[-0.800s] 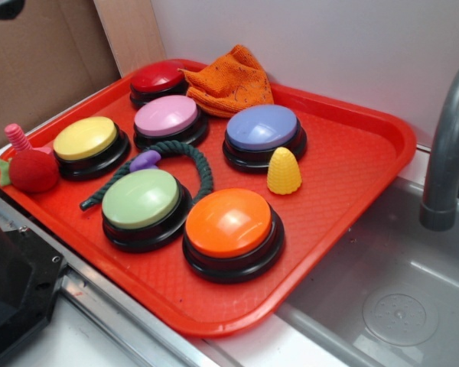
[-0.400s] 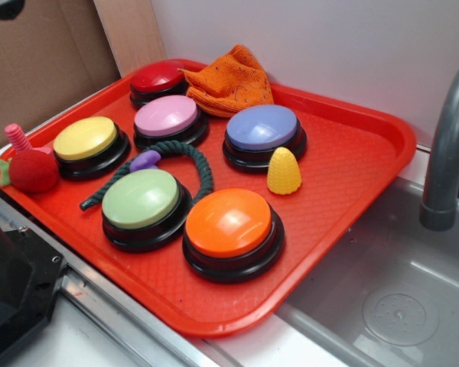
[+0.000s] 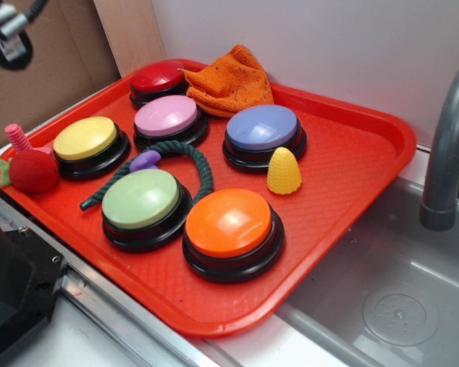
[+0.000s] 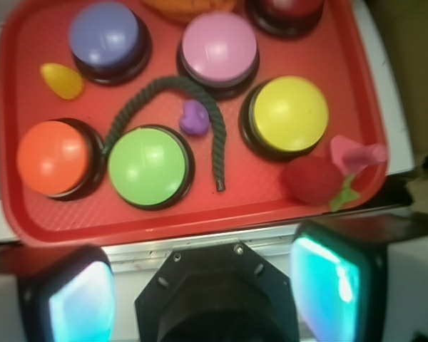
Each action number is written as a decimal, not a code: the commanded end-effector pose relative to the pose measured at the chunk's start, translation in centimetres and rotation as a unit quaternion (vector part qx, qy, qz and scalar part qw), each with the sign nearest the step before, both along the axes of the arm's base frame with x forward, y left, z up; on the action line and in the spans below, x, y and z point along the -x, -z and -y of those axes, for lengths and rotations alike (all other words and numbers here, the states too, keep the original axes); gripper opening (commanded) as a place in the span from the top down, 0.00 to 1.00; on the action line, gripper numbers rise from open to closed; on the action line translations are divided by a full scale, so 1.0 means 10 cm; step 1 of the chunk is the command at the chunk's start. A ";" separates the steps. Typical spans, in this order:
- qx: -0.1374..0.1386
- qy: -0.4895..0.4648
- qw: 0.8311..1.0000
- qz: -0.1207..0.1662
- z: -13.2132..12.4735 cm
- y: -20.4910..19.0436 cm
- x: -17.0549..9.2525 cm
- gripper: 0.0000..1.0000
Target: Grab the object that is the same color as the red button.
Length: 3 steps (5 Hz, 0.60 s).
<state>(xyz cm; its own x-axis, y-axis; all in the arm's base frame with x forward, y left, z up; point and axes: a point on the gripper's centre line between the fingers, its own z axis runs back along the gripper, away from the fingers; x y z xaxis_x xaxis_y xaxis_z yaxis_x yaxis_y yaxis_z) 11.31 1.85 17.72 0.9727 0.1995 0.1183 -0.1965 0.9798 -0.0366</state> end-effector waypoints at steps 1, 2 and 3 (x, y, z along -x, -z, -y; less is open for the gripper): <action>-0.091 -0.124 0.988 0.004 -0.48 0.58 -0.05 0.00; -0.110 -0.151 0.982 0.001 -0.65 0.80 -0.05 0.00; -0.142 -0.153 0.978 -0.003 -0.85 0.98 -0.04 0.00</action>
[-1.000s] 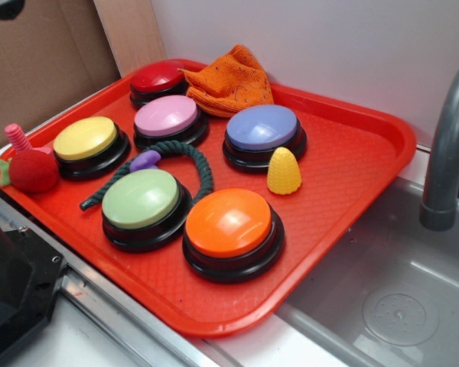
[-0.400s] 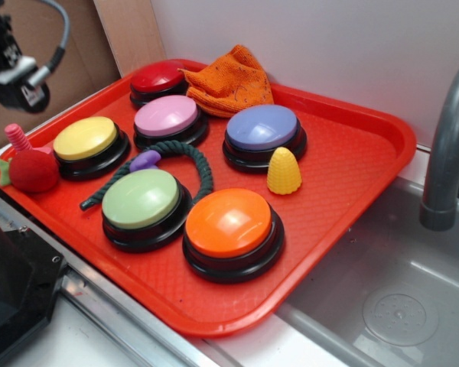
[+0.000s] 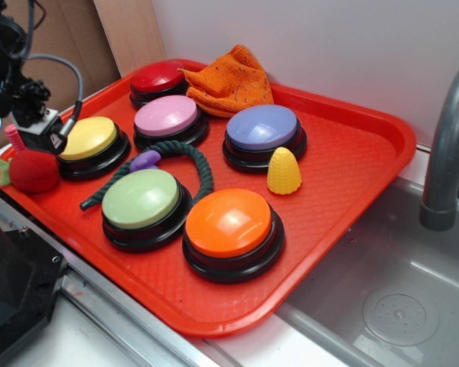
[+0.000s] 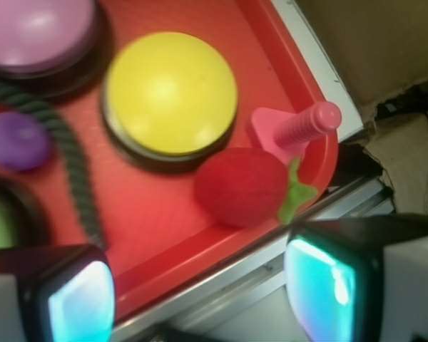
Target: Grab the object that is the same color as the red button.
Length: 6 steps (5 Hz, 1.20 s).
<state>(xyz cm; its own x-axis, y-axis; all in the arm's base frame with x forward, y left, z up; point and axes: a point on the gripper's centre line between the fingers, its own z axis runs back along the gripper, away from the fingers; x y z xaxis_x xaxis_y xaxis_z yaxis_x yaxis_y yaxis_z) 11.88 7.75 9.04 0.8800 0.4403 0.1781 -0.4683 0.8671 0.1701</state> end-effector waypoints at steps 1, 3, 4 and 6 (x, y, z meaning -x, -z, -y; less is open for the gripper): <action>-0.041 -0.009 0.999 0.002 -0.40 0.16 0.03 0.00; 0.019 0.035 0.999 0.034 -0.45 0.38 -0.07 0.00; 0.035 0.057 0.997 0.026 -0.41 0.50 -0.11 0.00; 0.031 0.058 0.998 0.003 -0.41 0.64 -0.10 0.00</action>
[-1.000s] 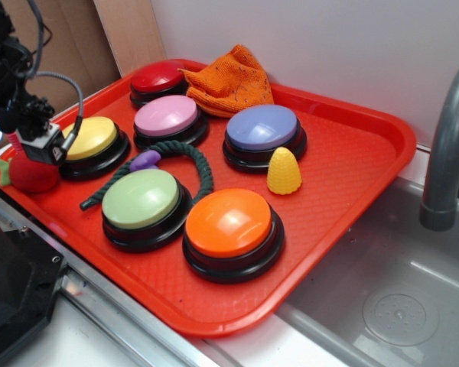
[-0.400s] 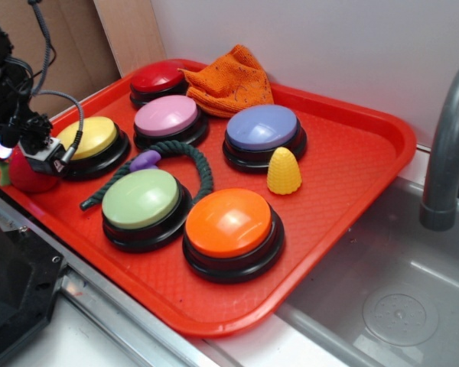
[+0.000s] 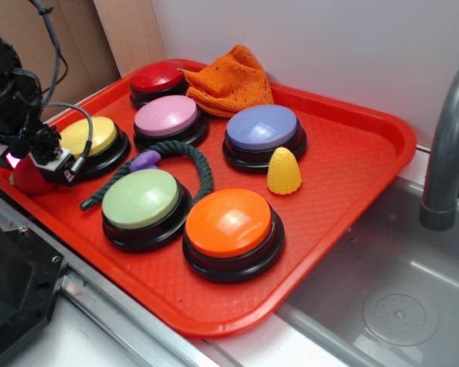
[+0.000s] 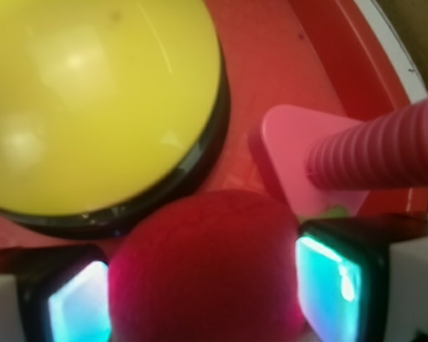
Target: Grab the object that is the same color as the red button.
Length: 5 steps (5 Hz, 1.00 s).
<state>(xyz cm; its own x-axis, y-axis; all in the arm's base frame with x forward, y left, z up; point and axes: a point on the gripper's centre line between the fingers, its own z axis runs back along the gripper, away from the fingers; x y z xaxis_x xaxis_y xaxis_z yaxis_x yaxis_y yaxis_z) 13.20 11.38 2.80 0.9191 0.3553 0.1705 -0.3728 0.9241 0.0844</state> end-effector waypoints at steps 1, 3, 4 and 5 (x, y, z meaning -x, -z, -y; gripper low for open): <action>-0.013 0.002 1.000 -0.015 -0.01 0.02 0.04 0.20; -0.020 -0.007 1.000 0.004 0.03 -0.11 0.07 1.00; -0.026 0.024 0.999 0.011 0.13 -0.24 0.03 1.00; 0.027 0.056 0.998 0.009 0.49 -0.58 -0.11 1.00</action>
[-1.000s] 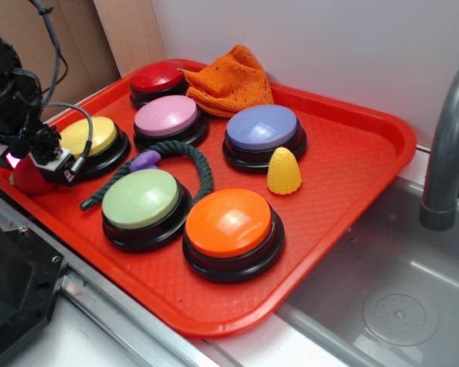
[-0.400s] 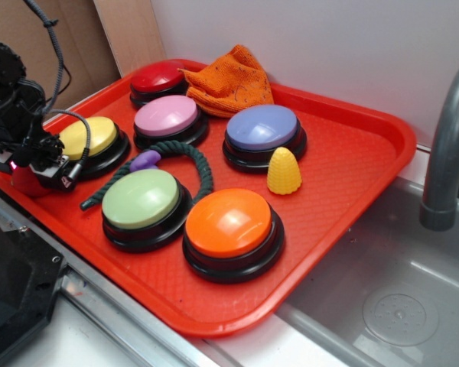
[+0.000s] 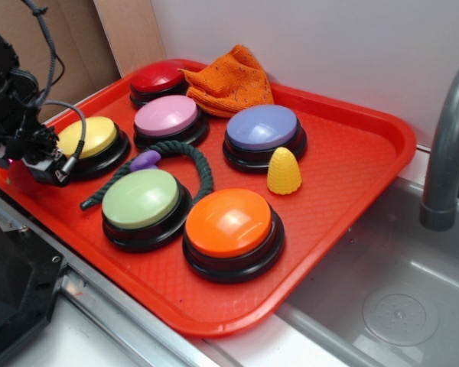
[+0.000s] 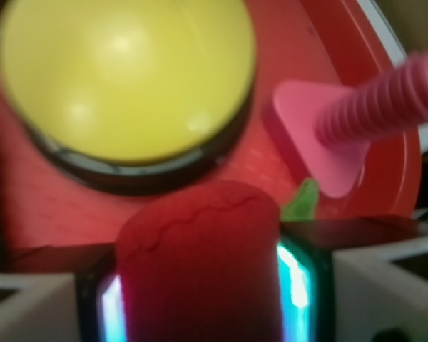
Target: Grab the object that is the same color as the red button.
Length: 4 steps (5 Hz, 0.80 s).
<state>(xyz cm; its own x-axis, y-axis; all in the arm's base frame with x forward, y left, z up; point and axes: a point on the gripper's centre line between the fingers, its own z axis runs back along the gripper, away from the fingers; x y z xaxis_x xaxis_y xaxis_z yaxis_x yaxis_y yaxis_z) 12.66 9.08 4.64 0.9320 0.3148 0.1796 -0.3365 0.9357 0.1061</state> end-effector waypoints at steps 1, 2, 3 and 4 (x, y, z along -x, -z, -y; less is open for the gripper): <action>0.083 0.073 0.994 0.025 0.61 -0.73 -0.28 1.00; 0.131 0.086 0.987 0.048 0.90 -1.07 -0.46 1.00; 0.145 0.087 0.985 0.047 1.10 -1.37 -0.74 1.00; 0.128 0.077 0.987 0.057 1.14 -1.44 -0.95 1.00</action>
<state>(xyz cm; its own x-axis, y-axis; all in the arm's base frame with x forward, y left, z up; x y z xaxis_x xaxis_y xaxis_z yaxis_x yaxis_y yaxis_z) 22.00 -2.92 17.19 0.9614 0.2213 0.1633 -0.1963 0.9680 -0.1561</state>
